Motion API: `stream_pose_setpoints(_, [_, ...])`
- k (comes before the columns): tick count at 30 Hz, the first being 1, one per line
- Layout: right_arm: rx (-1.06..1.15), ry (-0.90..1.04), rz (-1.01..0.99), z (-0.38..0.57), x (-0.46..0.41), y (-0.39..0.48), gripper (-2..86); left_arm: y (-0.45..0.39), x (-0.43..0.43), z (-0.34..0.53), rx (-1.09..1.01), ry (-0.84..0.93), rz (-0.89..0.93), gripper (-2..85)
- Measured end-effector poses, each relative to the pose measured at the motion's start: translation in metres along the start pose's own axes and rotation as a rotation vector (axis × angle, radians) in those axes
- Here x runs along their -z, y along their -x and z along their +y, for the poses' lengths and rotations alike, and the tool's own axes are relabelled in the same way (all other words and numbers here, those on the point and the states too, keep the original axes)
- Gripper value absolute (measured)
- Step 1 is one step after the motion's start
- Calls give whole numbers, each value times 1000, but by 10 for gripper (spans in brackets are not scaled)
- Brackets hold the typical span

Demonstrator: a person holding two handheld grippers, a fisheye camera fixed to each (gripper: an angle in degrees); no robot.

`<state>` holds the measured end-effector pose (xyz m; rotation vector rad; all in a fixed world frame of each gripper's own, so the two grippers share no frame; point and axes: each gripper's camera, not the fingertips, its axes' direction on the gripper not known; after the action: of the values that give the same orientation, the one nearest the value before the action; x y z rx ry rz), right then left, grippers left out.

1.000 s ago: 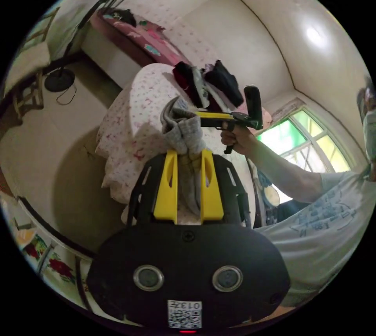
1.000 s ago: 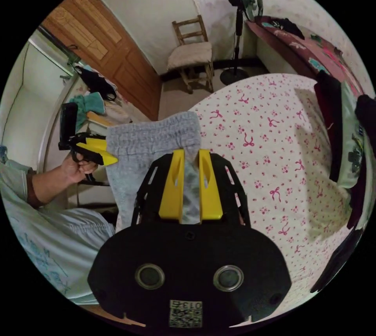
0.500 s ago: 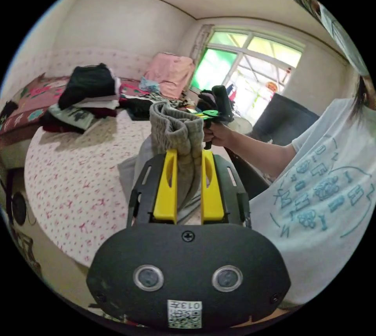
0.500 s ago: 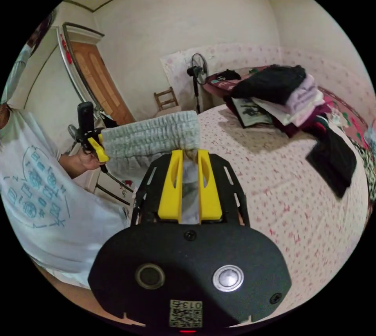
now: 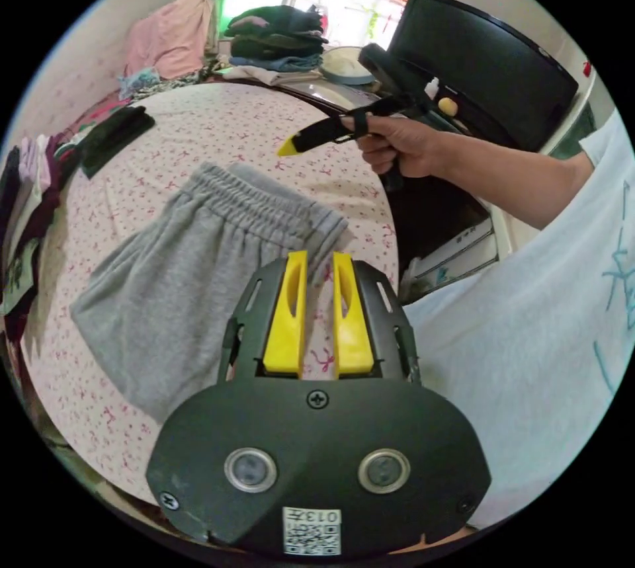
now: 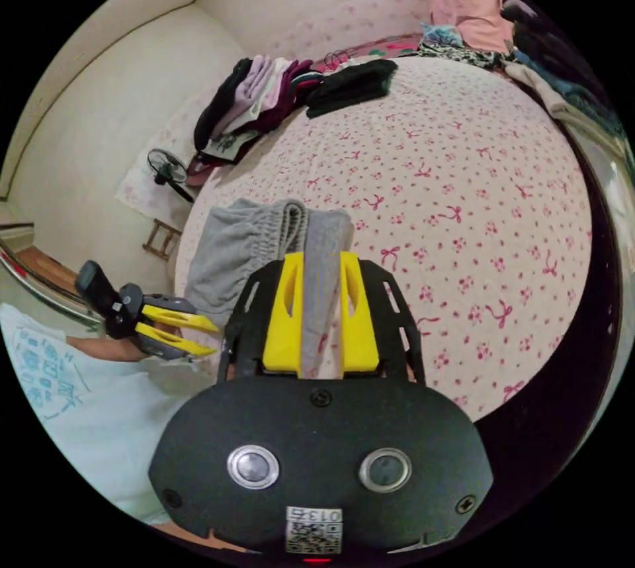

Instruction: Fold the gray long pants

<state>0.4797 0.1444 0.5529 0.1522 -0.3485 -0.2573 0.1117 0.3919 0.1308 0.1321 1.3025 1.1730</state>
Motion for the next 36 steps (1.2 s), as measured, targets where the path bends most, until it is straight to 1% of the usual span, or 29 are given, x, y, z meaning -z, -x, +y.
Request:
stream_pose_setpoints(3, [3, 14, -146, 7, 4, -9, 130, 21, 6, 15, 133, -12, -159, 63])
stream_pose_setpoints(5, [18, 36, -181, 7, -2, -11, 141, 51, 10, 34, 298, -14, -287, 70])
stream_pose_setpoints(7, [27, 79, -170, 5, -13, -15, 153, 72, 7, 46, 390, 2, -329, 77])
stream_pose_setpoints(10, [22, 179, -186, 4, -34, -24, 153, 94, -24, 53, 443, 69, -255, 82])
stream_pose_setpoints(15, [65, 224, -35, 11, -37, -27, 108, 98, -53, 47, 447, 65, -270, 80])
stream_pose_setpoints(18, [114, 205, -2, 17, -30, -33, 76, 96, -63, 47, 440, 51, -280, 78])
stream_pose_setpoints(20, [134, 174, -33, 22, -22, -37, 65, 98, -70, 46, 456, 53, -268, 74])
stream_pose_setpoints(23, [155, 176, -4, 28, -16, -42, 69, 99, -79, 44, 446, 63, -265, 70])
stream_pose_setpoints(25, [130, 178, 6, 31, -13, -48, 81, 98, -81, 43, 438, 59, -261, 71])
stream_pose_setpoints(28, [94, 147, 48, 37, -4, -63, 121, 93, -75, 41, 420, -19, -276, 82])
stream_pose_setpoints(30, [66, 177, 1, 42, -6, -79, 136, 92, -80, 34, 389, -33, -274, 96])
stream_pose_setpoints(32, [35, 203, -70, 44, -11, -91, 140, 95, -109, 22, 342, 46, -242, 124])
stream_pose_setpoints(34, [10, 209, -129, 47, -14, -100, 142, 97, -130, 16, 339, 89, -216, 135])
stream_pose_setpoints(36, [31, 197, -147, 49, -7, -100, 129, 92, -137, 13, 325, 95, -268, 137])
